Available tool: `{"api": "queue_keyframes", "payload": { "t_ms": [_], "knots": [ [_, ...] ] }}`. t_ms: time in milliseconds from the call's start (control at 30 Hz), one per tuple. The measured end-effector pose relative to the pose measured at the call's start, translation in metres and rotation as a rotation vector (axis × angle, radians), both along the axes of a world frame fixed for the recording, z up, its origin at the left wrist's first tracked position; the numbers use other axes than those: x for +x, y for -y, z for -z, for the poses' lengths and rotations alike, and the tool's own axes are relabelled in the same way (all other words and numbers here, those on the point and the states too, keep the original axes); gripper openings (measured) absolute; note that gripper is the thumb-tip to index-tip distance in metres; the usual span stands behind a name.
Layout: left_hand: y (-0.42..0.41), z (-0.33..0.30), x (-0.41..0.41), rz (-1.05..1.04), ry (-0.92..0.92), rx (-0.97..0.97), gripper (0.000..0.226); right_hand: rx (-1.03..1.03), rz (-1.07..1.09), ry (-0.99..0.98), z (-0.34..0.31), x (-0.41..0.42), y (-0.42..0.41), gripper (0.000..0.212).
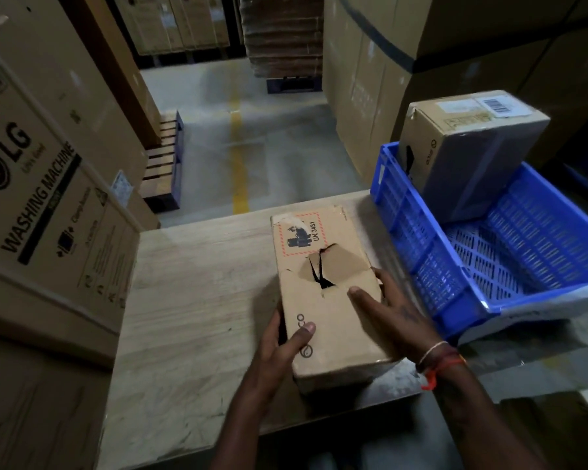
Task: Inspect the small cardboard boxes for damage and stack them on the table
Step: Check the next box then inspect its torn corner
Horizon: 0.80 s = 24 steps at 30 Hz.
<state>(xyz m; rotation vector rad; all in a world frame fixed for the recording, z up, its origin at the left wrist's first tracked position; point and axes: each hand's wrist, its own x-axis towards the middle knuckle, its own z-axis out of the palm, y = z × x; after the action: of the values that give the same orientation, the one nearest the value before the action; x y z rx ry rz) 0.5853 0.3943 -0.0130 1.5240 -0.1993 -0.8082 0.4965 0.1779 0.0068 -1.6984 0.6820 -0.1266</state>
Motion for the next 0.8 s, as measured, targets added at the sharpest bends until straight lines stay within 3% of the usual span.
{"api": "queue_keyframes", "payload": {
  "t_ms": [100, 200, 433, 667, 800],
  "knots": [
    [-0.006, -0.012, 0.023, 0.089, 0.009, 0.020, 0.055, 0.118, 0.082, 0.004, -0.004, 0.013, 0.000, 0.049],
    [0.004, -0.024, 0.053, 0.038, 0.025, 0.124, 0.078, 0.137, 0.046, 0.009, -0.004, 0.029, 0.000, 0.060],
    [0.032, -0.047, 0.076, 0.044, 0.048, 0.227, 0.054, 0.265, 0.112, 0.070, -0.015, 0.039, -0.019, 0.042],
    [0.050, -0.096, 0.108, 0.184, 0.315, 0.173, 0.050, 0.296, 0.198, 0.215, -0.057, 0.029, -0.020, 0.037],
    [0.076, -0.143, 0.120, 0.335, 0.508, 0.161, 0.050, 0.300, 0.265, 0.315, -0.075, 0.018, -0.009, 0.053]
  ]
}}
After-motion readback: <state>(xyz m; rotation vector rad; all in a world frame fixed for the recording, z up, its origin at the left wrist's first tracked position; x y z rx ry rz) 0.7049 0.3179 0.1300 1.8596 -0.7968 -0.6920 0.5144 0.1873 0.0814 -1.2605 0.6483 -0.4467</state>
